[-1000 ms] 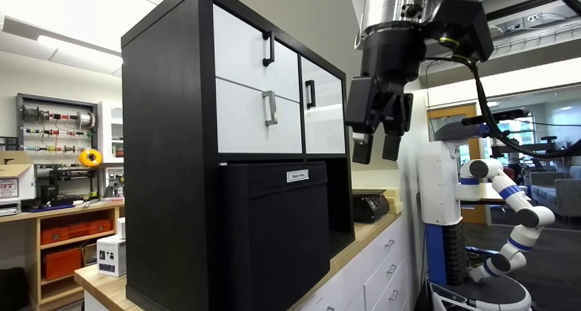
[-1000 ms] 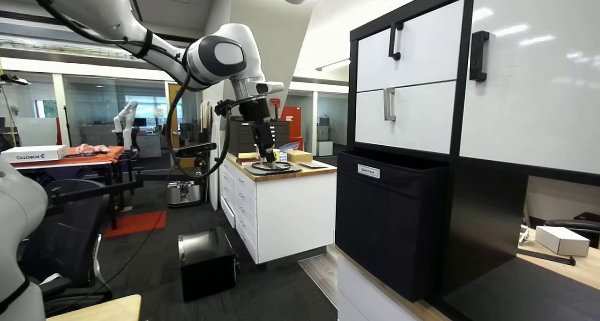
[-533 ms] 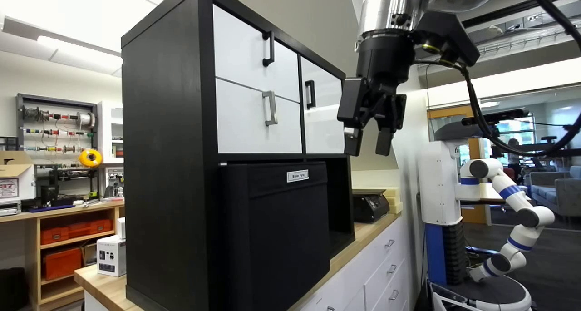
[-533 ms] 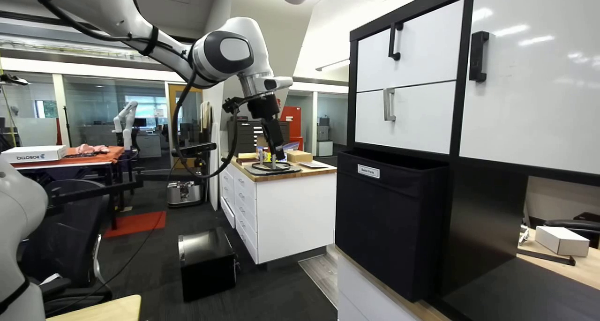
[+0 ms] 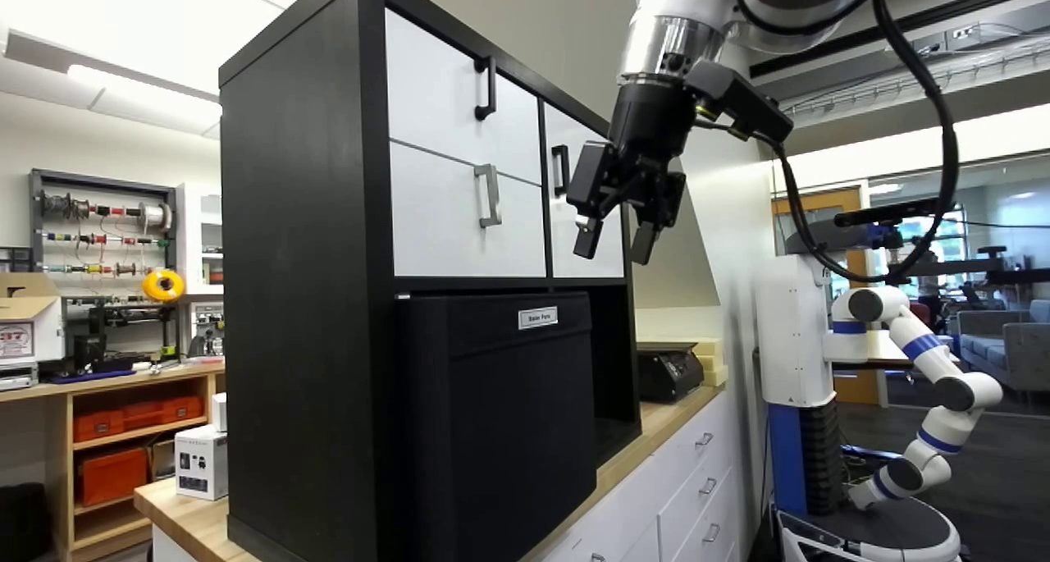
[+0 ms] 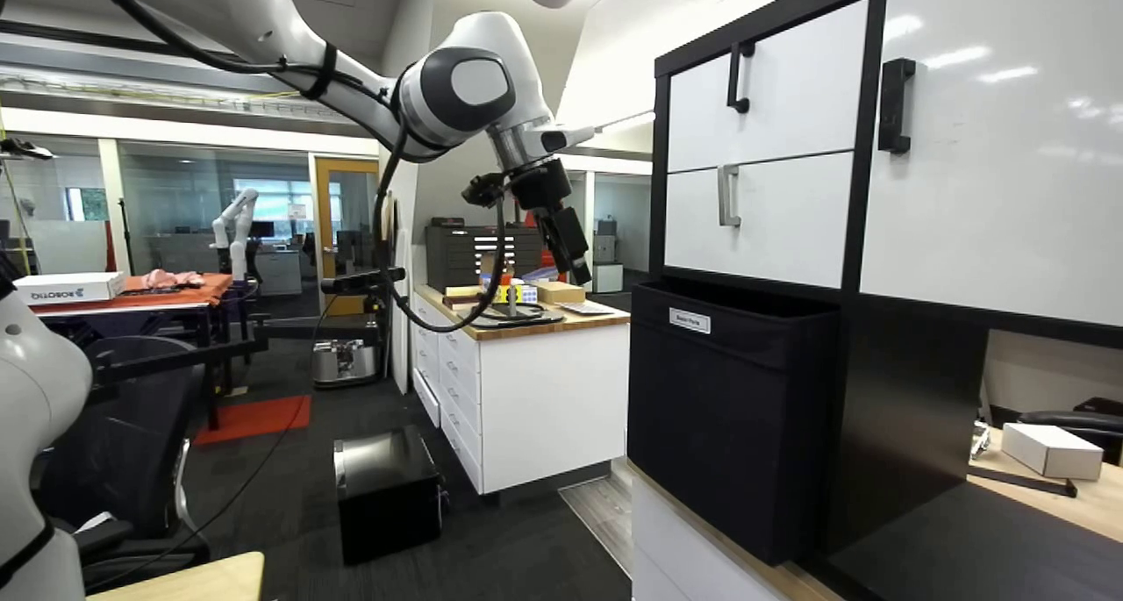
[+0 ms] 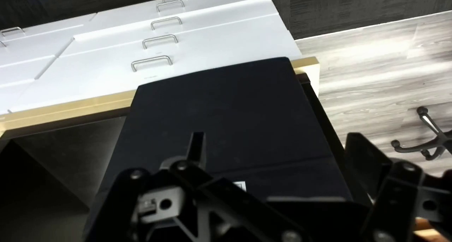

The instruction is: Open the bottom white drawer on the left

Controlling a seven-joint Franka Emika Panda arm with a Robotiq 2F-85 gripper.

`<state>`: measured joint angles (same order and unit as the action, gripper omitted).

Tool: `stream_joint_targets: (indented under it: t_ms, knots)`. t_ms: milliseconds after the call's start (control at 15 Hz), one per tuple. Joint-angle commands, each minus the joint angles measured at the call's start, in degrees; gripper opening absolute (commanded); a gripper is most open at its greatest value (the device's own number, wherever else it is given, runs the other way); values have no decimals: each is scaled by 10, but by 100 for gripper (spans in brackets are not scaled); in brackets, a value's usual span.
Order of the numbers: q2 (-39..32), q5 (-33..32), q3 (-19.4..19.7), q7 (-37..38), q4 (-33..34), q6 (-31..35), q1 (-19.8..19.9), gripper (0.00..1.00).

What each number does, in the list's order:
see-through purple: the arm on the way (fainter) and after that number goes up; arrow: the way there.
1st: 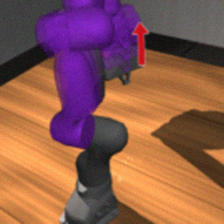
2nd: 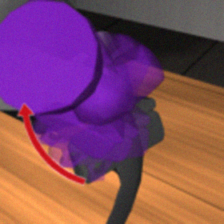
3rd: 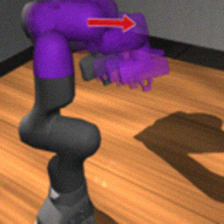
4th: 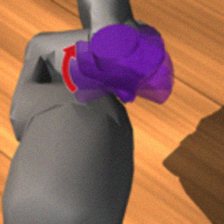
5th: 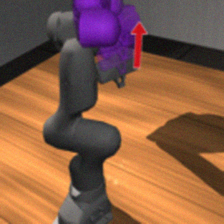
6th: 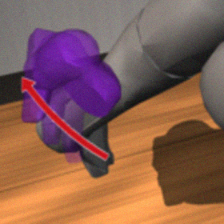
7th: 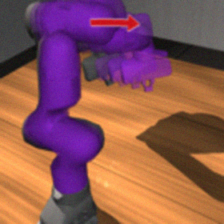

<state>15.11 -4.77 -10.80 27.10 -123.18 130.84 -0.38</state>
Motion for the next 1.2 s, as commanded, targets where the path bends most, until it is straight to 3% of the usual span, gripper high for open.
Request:
stream_joint_targets:
  t_ms: [0,467,1133]
  knots:
    - [-41,-20,22,-34,48,26,7,100]
    - [-106,-17,63,-104,153,38,6,100]
    - [-195,-14,79,-188,289,50,0,100]
